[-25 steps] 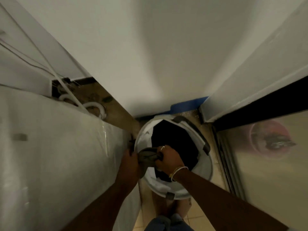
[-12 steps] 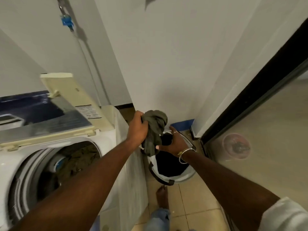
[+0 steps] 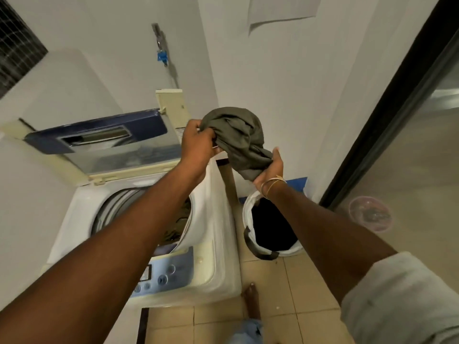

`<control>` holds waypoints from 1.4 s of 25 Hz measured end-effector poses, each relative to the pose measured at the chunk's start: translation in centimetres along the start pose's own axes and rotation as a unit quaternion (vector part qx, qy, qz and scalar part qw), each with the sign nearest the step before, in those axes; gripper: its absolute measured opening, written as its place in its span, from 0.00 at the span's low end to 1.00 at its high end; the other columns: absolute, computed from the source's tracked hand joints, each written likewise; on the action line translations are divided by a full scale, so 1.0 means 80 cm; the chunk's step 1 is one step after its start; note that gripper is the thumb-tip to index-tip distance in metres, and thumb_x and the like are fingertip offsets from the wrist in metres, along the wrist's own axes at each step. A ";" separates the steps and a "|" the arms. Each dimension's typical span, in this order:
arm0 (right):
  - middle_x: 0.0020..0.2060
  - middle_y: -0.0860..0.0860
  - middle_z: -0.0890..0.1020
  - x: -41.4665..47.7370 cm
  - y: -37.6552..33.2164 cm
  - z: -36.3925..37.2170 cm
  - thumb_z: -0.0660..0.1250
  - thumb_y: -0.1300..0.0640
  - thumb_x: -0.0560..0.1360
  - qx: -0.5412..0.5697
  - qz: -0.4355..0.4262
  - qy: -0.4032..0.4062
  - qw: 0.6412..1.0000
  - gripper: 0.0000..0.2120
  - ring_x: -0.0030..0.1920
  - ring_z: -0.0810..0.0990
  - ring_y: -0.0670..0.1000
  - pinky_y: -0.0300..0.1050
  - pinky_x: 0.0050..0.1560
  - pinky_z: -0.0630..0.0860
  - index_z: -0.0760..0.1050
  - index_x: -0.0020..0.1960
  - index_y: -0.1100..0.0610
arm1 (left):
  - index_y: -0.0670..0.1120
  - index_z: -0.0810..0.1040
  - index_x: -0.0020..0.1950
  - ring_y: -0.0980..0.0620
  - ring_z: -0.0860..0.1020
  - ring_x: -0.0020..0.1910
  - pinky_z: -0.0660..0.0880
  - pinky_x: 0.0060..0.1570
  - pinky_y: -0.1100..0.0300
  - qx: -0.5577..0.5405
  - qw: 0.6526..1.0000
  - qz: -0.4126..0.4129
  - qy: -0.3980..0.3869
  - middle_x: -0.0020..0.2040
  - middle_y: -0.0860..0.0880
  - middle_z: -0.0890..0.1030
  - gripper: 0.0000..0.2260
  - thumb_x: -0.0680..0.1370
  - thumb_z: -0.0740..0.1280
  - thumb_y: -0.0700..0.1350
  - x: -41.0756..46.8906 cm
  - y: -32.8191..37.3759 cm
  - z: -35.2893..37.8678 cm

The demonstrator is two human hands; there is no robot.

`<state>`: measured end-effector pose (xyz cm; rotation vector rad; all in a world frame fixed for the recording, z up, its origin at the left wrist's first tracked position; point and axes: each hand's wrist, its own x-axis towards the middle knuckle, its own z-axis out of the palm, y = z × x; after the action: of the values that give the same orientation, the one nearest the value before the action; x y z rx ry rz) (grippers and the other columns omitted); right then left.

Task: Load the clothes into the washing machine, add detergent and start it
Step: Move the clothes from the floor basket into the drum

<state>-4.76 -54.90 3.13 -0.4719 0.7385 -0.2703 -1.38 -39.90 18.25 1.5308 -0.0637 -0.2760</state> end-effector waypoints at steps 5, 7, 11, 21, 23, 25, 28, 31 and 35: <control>0.50 0.57 0.85 -0.090 0.055 0.074 0.68 0.41 0.73 -0.145 -0.016 -0.096 0.985 0.20 0.54 0.83 0.58 0.53 0.63 0.75 0.84 0.53 0.56 | 0.43 0.73 0.59 0.44 0.83 0.52 0.83 0.49 0.47 -0.047 0.995 -0.043 0.074 0.54 0.42 0.81 0.10 0.79 0.60 0.34 -0.017 0.015 -0.113; 0.52 0.58 0.85 -0.107 0.100 0.105 0.72 0.42 0.71 -0.206 0.016 -0.141 0.968 0.23 0.55 0.82 0.60 0.54 0.63 0.76 0.82 0.57 0.58 | 0.44 0.74 0.58 0.43 0.83 0.52 0.83 0.49 0.47 -0.061 0.991 -0.076 0.087 0.55 0.41 0.81 0.09 0.80 0.60 0.35 -0.013 0.005 -0.160; 0.51 0.58 0.85 -0.119 0.185 0.170 0.75 0.50 0.69 -0.291 0.016 -0.185 0.939 0.21 0.55 0.83 0.60 0.56 0.63 0.77 0.81 0.58 0.60 | 0.42 0.75 0.59 0.45 0.84 0.49 0.82 0.42 0.55 -0.043 0.986 -0.116 0.114 0.54 0.40 0.83 0.08 0.80 0.64 0.39 0.004 -0.034 -0.249; 0.72 0.58 0.66 -0.040 0.343 0.210 0.62 0.30 0.72 -0.408 0.202 -0.053 0.889 0.40 0.67 0.69 0.70 0.70 0.61 0.68 0.61 0.75 0.52 | 0.52 0.75 0.56 0.48 0.76 0.53 0.75 0.57 0.50 0.132 0.946 -0.294 -0.018 0.54 0.48 0.79 0.07 0.79 0.65 0.49 0.068 -0.140 -0.432; 0.72 0.58 0.67 -0.030 0.346 0.211 0.59 0.30 0.74 -0.453 0.179 -0.037 0.873 0.39 0.63 0.73 0.67 0.67 0.58 0.71 0.60 0.76 0.51 | 0.50 0.76 0.58 0.50 0.77 0.47 0.75 0.48 0.54 0.157 0.944 -0.290 -0.013 0.52 0.47 0.79 0.08 0.80 0.66 0.47 0.079 -0.159 -0.443; 0.65 0.57 0.73 -0.020 0.344 0.210 0.58 0.32 0.75 -0.469 0.154 -0.018 0.869 0.33 0.55 0.77 0.62 0.60 0.51 0.75 0.66 0.72 0.52 | 0.47 0.77 0.61 0.50 0.78 0.42 0.77 0.44 0.55 0.196 0.943 -0.266 -0.027 0.48 0.45 0.80 0.12 0.78 0.69 0.46 0.087 -0.170 -0.439; 0.51 0.55 0.81 -0.016 0.327 0.200 0.60 0.36 0.77 -0.508 0.088 -0.003 0.857 0.23 0.46 0.80 0.55 0.54 0.44 0.79 0.76 0.57 0.54 | 0.47 0.79 0.59 0.47 0.82 0.45 0.80 0.53 0.49 0.323 0.923 -0.191 -0.081 0.47 0.46 0.83 0.12 0.77 0.68 0.48 0.098 -0.182 -0.404; 0.36 0.55 0.83 -0.017 0.288 0.167 0.64 0.42 0.77 -0.540 -0.068 0.037 0.838 0.20 0.33 0.80 0.51 0.48 0.40 0.80 0.78 0.40 0.58 | 0.48 0.80 0.52 0.50 0.81 0.44 0.77 0.51 0.54 0.437 0.888 -0.042 -0.133 0.46 0.49 0.83 0.08 0.80 0.63 0.49 0.088 -0.172 -0.325; 0.28 0.53 0.81 -0.004 0.208 0.097 0.63 0.41 0.75 -0.526 -0.177 0.103 0.825 0.23 0.33 0.81 0.53 0.49 0.39 0.77 0.76 0.32 0.59 | 0.47 0.78 0.48 0.53 0.80 0.40 0.76 0.41 0.60 0.391 0.906 0.028 -0.157 0.41 0.50 0.82 0.08 0.81 0.63 0.49 0.077 -0.172 -0.191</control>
<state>1.66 -38.00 -0.02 -1.6719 0.9777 -0.2407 5.91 -26.51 3.15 2.2636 -0.5260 -0.4871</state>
